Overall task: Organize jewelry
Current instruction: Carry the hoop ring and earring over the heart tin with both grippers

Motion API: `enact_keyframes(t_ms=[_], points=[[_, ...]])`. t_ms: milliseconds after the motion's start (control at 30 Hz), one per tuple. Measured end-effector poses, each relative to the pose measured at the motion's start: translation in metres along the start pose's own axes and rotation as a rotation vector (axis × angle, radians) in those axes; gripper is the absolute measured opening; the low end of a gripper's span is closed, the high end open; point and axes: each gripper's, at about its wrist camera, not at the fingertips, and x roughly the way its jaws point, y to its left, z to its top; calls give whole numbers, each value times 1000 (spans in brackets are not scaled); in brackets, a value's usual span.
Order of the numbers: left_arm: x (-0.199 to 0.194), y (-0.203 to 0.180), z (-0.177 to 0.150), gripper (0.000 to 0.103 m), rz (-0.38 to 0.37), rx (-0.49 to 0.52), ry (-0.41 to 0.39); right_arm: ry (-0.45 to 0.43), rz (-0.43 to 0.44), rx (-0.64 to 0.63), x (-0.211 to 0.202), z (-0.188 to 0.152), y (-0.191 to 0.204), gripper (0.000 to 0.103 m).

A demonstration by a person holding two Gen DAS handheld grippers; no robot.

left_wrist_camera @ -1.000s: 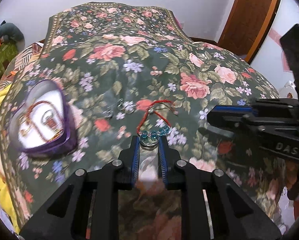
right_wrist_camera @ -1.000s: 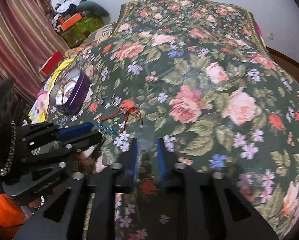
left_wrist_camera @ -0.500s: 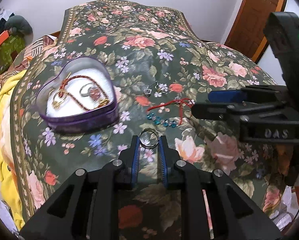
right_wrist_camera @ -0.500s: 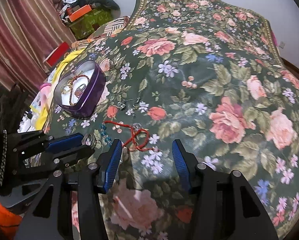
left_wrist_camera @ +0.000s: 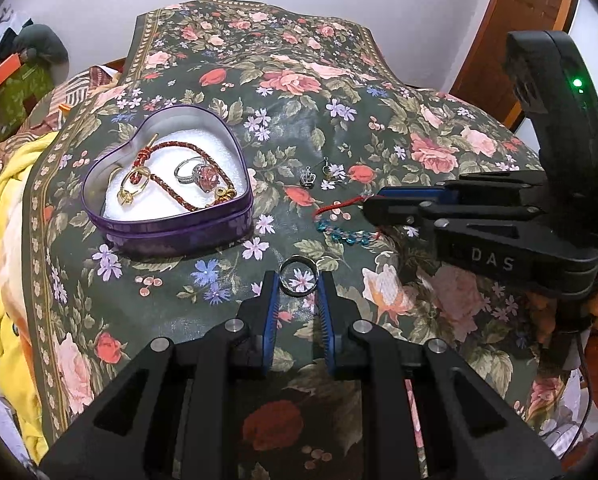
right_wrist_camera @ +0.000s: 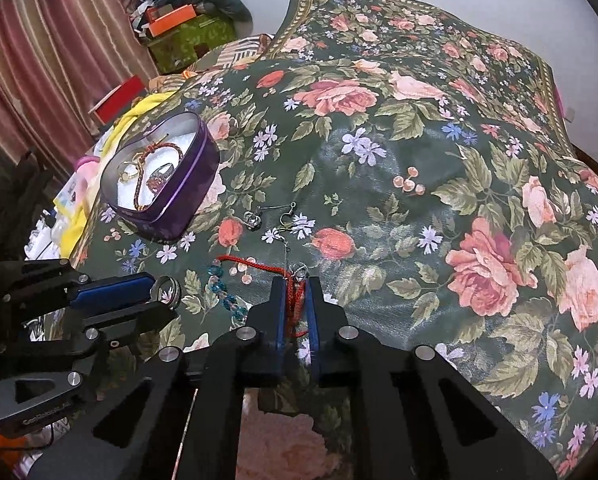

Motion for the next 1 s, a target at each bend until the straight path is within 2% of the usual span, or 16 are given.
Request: enact_keyframes(t_ms=[100,167,267,433,533,733,1000], points=[[1,-1,1,22,-1,0,4,-10,5,20,-5,-2,-3,6],[1,-2,1,29,-7,2,3,-25,6,31,-12,-3,-4,6],[3,-8,3,34,7,16,0,-61,-7,41,-28,-4,-8,6],[8,-11,5,34,42,26,-18,-119,-27,68,-54,-2,-19,6],[10,-11,7,21,74,25,-28,-134,-31,75,-64,-2,-24,6],[5,-6,7,21,78,-9,-33,-87,-10,70,-59,0,-22,7],[-22,6,5,21,87,-40,-85,-15,19,54,-35,6,-9,13]])
